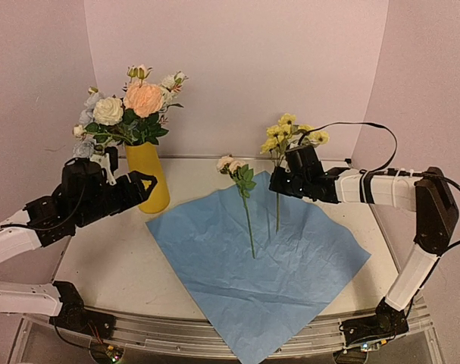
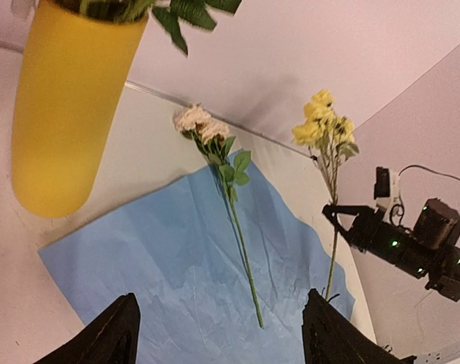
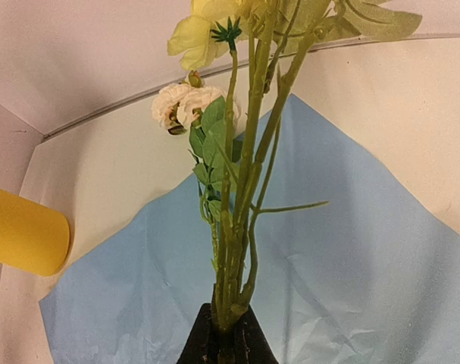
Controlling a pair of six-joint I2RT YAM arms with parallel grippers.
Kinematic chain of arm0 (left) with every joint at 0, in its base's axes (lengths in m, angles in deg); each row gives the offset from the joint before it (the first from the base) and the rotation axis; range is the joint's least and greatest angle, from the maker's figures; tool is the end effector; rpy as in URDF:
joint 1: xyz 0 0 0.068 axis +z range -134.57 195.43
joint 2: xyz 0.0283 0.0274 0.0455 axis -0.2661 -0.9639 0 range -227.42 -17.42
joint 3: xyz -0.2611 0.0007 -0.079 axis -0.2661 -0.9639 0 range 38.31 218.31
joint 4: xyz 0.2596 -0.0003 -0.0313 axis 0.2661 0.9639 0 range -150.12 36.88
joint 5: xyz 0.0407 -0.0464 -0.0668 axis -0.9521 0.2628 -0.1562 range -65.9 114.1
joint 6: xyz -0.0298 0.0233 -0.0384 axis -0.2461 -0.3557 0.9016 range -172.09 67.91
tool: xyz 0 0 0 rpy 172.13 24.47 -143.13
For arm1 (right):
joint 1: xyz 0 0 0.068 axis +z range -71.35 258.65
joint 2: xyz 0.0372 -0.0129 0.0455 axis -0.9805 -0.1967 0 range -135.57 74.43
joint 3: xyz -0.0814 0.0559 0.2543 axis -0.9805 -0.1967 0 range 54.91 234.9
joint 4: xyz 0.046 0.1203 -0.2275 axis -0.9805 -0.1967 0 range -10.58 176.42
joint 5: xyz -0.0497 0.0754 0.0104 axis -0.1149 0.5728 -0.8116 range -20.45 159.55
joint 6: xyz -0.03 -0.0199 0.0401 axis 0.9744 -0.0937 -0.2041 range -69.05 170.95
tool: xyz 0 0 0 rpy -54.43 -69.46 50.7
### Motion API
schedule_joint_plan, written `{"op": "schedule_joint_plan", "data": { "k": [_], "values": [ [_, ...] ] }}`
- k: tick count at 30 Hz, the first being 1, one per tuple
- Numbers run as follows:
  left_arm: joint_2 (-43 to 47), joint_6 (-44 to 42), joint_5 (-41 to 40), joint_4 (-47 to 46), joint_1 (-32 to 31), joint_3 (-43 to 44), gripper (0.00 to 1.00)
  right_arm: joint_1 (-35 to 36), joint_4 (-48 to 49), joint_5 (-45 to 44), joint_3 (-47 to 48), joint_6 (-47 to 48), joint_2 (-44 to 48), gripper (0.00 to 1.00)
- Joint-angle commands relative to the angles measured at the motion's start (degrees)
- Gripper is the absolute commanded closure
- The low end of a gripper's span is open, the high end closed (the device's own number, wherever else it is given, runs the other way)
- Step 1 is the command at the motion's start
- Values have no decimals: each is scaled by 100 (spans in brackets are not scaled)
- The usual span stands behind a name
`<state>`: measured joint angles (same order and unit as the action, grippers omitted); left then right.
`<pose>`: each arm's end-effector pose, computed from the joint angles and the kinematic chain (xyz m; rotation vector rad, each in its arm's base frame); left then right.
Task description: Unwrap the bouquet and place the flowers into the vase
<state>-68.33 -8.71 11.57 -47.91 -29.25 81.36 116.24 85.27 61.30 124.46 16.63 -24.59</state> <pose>0.1524 -0.1398 0.3070 -0.1305 1.9964 -0.8120 0.3187 0.2387 0.2503 0.0272 2.1568 0.5957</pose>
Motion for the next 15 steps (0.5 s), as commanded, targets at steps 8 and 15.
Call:
{"op": "schedule_joint_plan", "data": {
  "k": [8,15],
  "values": [
    [950,-1351,-1850,1873,3,1866,24,-5,455,87,-330,187,437,100],
    [873,-1798,-984,2493,8,3000,24,0,484,142,-406,247,608,100]
  ]
}}
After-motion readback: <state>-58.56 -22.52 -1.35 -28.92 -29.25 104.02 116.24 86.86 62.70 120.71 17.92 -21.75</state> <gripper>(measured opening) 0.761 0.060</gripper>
